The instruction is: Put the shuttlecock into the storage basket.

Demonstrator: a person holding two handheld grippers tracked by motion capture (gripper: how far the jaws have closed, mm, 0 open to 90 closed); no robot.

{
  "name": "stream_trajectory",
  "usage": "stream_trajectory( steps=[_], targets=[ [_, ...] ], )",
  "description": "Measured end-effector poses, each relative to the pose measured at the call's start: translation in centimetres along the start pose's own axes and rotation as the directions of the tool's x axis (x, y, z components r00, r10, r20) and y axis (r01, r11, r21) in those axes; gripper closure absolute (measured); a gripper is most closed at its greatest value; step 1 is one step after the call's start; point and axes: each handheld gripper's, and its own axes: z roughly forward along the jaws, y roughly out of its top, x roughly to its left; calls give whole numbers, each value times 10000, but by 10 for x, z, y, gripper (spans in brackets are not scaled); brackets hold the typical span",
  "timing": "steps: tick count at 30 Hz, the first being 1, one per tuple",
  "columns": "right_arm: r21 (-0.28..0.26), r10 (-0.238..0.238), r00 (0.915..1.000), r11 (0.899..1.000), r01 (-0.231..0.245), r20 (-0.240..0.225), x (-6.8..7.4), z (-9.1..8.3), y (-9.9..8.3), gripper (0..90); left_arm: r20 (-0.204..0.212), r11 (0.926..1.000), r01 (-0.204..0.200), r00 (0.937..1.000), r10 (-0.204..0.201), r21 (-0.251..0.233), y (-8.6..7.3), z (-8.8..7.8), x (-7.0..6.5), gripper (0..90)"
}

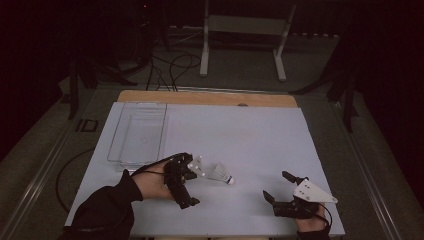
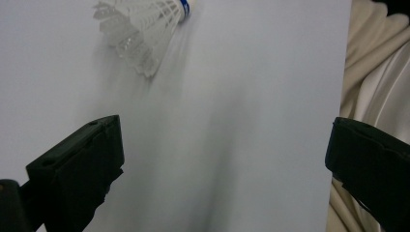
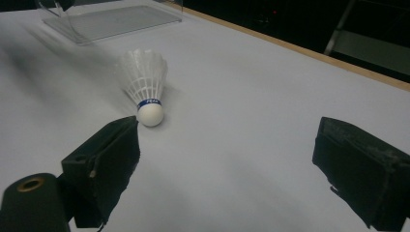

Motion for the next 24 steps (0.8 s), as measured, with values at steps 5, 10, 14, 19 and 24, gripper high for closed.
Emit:
stream_trajectory(
  steps=[5, 10, 14, 19, 24],
  targets=[
    [28, -28, 10000, 10000, 28, -30, 0, 0, 0, 94, 11, 10000, -40, 10000, 40, 11, 7, 6, 2, 9],
    [14, -8, 10000, 10000, 8, -36, 0, 0, 0, 94, 87, 10000, -70, 9999, 70, 60, 12, 13, 7, 9],
    [23, -6, 10000, 10000, 7, -47, 0, 0, 0, 93, 192, 9999, -150, 9997, 149, 56, 15, 18, 10, 14],
    [49, 23, 10000, 10000, -23, -57, 0, 0, 0, 94, 295, 9998, -100, 9995, 95, 151, 20, 24, 15, 15],
    [54, 14, 10000, 10000, -13, -67, 0, 1, 0, 94, 310, 9997, -161, 9994, 155, 194, 26, 28, 20, 21]
  ],
)
